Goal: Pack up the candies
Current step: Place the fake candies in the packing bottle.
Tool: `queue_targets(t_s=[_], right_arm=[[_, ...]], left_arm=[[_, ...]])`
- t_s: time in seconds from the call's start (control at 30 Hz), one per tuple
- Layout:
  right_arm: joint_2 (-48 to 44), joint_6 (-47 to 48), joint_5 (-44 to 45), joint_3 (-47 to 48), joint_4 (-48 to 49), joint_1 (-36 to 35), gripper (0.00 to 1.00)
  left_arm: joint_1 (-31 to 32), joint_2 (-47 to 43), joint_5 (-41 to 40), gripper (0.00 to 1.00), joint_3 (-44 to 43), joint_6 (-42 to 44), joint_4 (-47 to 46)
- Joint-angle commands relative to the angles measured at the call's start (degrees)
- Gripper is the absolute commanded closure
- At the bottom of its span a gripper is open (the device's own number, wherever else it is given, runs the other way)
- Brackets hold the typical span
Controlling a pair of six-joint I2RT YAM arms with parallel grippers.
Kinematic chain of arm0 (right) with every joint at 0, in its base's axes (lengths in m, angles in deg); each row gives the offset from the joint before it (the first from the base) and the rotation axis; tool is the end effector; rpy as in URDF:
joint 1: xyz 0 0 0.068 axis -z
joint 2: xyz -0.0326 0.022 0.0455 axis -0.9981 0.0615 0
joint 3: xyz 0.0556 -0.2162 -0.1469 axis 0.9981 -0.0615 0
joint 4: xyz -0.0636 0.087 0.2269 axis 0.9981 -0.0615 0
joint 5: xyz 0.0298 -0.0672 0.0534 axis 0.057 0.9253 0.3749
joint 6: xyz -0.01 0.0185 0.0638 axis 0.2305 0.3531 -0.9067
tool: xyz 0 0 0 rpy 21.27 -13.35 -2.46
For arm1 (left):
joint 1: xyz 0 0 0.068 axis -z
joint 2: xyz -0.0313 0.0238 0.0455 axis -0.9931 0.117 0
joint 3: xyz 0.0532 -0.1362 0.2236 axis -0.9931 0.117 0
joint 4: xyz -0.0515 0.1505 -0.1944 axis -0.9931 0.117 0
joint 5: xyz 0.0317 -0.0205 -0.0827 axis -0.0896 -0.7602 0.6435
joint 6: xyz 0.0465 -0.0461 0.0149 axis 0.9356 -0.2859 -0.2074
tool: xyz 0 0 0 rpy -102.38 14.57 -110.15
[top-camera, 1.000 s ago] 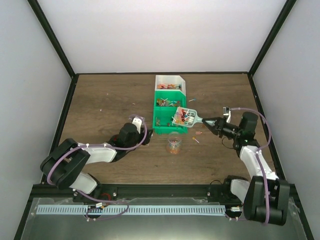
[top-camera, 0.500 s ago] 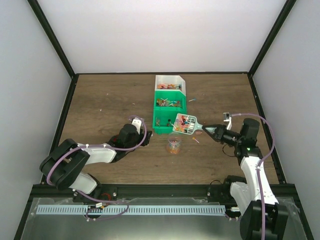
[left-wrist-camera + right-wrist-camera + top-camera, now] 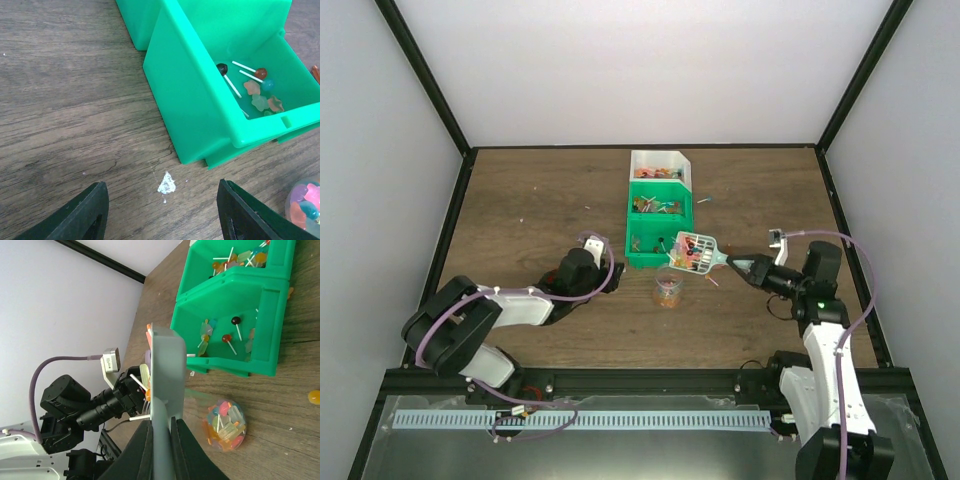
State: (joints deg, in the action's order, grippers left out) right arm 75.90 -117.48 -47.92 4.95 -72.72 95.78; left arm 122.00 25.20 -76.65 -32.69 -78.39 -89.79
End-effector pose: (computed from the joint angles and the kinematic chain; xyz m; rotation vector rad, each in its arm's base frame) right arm 0.1586 0.0211 0.2264 0.1278 2.0827 1.3516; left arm 0.2146 -0.1692 0.1277 0.2882 2.1795 -0.5699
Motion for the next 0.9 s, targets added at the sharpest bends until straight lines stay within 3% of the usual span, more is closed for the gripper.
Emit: queue_targets(t_s=[0.0,0.87], right_arm=[[-2.35,4.03,2.33,4.71,-5.51,0.6,0.99],[-7.46,6.21,5.56,8.17,-11.25,-0.31,0.99]], left_arm=[[0.22,1.21,0.04,0.39,-0.56,0.06,-1.06],[0.19,3.99,0.79,0.38,-1.9,0.38,-1.88]])
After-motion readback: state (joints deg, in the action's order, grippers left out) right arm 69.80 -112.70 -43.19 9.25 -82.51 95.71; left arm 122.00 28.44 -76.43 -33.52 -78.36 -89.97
